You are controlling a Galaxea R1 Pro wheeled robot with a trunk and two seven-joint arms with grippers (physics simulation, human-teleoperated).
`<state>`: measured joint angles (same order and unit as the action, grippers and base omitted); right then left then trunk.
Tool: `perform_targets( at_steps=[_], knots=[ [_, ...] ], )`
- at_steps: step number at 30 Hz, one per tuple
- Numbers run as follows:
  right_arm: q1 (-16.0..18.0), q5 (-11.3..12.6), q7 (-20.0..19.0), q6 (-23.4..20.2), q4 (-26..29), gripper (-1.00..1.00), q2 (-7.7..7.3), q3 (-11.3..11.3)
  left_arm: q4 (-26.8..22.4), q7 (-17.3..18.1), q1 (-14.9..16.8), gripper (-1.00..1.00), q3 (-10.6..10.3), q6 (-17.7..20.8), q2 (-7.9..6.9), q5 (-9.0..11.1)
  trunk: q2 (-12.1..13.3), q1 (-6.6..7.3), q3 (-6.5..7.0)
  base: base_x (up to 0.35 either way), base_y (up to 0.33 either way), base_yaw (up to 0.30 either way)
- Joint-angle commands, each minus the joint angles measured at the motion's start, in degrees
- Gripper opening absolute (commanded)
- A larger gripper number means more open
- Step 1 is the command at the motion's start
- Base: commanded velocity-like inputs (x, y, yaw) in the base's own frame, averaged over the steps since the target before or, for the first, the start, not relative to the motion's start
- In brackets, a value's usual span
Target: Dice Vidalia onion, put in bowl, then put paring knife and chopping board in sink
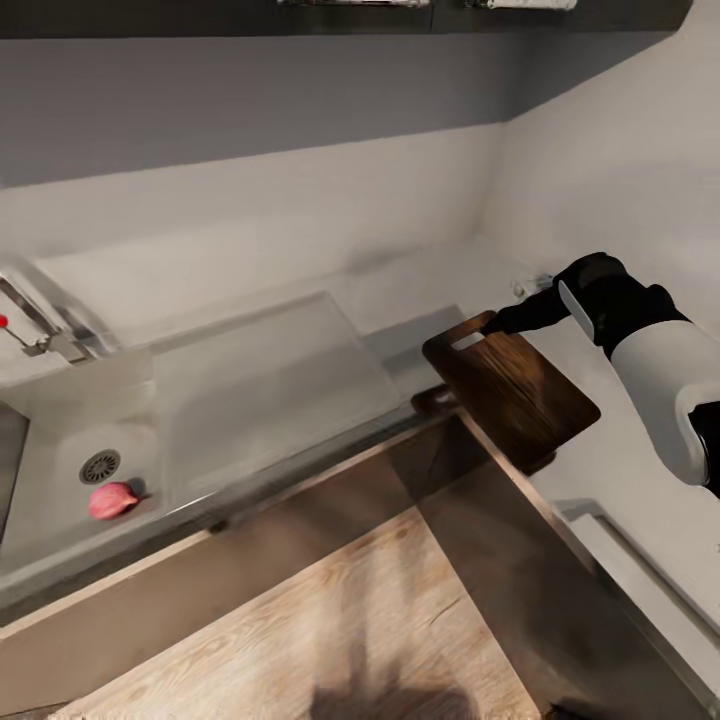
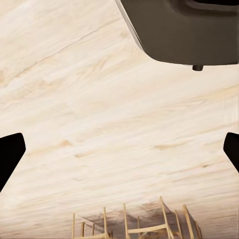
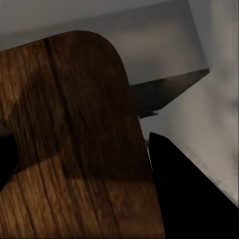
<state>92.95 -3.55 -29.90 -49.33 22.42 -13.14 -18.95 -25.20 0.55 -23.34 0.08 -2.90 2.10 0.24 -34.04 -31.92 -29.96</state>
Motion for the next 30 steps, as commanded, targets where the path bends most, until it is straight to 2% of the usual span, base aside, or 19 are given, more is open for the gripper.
perform_targets(
  at_steps=[1, 11, 16, 21, 30],
  knots=[
    [0.04, -0.23, -0.33, -0.15, 0.08, -1.0, -0.04, -0.21, -0.07, 0.06, -0.04, 1.0, 0.01, -0.08, 0.01, 0.02, -0.07, 0.01, 0.03, -0.34, 0.0, 0.0],
    [0.03, -0.23, -0.33, -0.15, 0.08, -1.0, -0.13, -0.12, -0.02, 0.2, -0.04, 1.0, 0.01, -0.09, 0.01, 0.02, -0.07, 0.01, 0.95, -0.33, 0.0, 0.0],
    [0.03, -0.2, -0.33, -0.15, 0.08, -1.0, 0.04, -0.13, -0.02, 0.23, -0.04, 1.0, 0.08, -0.09, -0.04, 0.02, -0.07, 0.01, 1.42, -0.074, 0.0, 0.0],
    [0.04, -0.15, -0.33, -0.15, 0.01, -1.0, 0.96, -0.12, -0.02, 0.24, -0.04, 1.0, 0.1, -0.09, -0.08, 0.02, -0.07, 0.01, 1.88, -0.038, 0.003, 0.0],
    [0.04, -0.14, -0.26, -0.15, -0.08, -1.0, 1.72, -0.12, -0.02, 0.24, -0.04, 1.0, 0.1, -0.09, -0.12, 0.02, -0.07, 0.01, 2.69, -0.238, 0.081, 0.095]
  ],
)
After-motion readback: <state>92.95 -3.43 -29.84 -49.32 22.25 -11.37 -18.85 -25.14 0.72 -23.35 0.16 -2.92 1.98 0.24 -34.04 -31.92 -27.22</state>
